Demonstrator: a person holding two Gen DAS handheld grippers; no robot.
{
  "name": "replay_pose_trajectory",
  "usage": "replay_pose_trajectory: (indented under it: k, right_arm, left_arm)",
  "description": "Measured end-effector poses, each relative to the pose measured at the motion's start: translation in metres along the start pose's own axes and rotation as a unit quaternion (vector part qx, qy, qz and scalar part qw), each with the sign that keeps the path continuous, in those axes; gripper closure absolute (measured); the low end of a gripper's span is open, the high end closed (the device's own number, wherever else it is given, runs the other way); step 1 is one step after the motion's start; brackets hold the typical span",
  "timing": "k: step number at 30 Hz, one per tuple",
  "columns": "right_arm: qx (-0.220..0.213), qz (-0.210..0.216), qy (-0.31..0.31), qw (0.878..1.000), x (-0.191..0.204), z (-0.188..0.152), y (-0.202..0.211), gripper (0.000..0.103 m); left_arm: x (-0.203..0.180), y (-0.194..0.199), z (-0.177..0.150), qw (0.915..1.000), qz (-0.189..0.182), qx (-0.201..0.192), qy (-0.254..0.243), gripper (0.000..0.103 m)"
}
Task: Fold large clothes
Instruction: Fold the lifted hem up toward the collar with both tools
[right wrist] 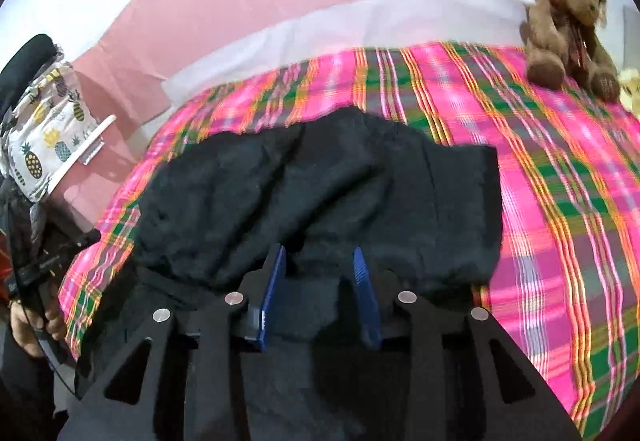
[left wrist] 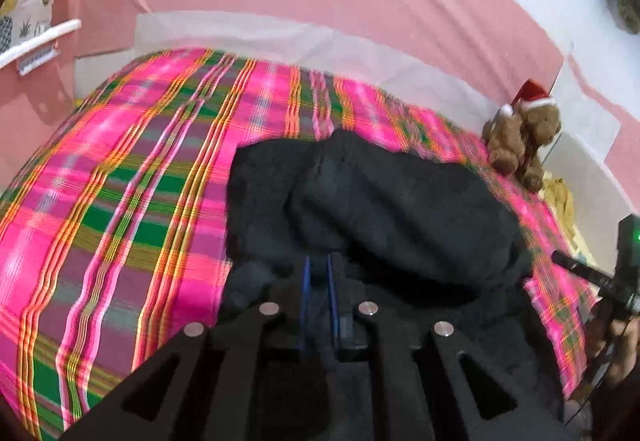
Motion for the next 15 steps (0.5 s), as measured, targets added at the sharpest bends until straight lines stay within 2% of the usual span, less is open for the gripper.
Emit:
replay_pose_trajectory:
  k: [4,6,8,11,13,15]
  right_arm:
    - [-0.018,0.028,0.0,0.999,0.03,0.029,-0.024,0.066]
    - [-0.014,0.026,0.002,1.0,0.036,0.033,-0.043,0.066]
    - [0.013,0.013,0.005,1.0,0.033,0.021,-0.074,0.067]
    - [0.061,0.017,0.001,0.998,0.028,-0.021,-0.105,0.067]
    - [0.064,0.015,0.011,0.998,0.024,-0.042,-0.114,0.067]
    - [0.068,0.009,0.008,0.998,0.019,-0.057,-0.12,0.067]
  left_arm:
    - [-0.052,-0.015,0.042,0.9982,-0.044,-0.028,-0.028,0.094]
    - [-0.074,-0.041,0.048,0.9967,-0.066,-0.021,-0.042,0.094]
    - [-0.078,-0.07,0.036,0.9971,-0.061,0.003,-0.045,0.094]
    - [-0.066,-0.111,-0.01,0.9964,-0.053,0.058,-0.033,0.094]
    - [-0.053,-0.126,-0.037,0.9965,-0.041,0.07,-0.02,0.094]
    - [-0.047,-0.133,-0.048,0.9969,-0.036,0.068,-0.015,0.094]
Point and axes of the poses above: each gripper's, at about its wrist camera, not at the fingertips, and y roughly against the way its jaws point, x to its left, z to its top, the point moved 10 cm from there along -y, roughly the way its jaws point, and after that the axes turned 1 degree about -x, right-handed, at the moved point
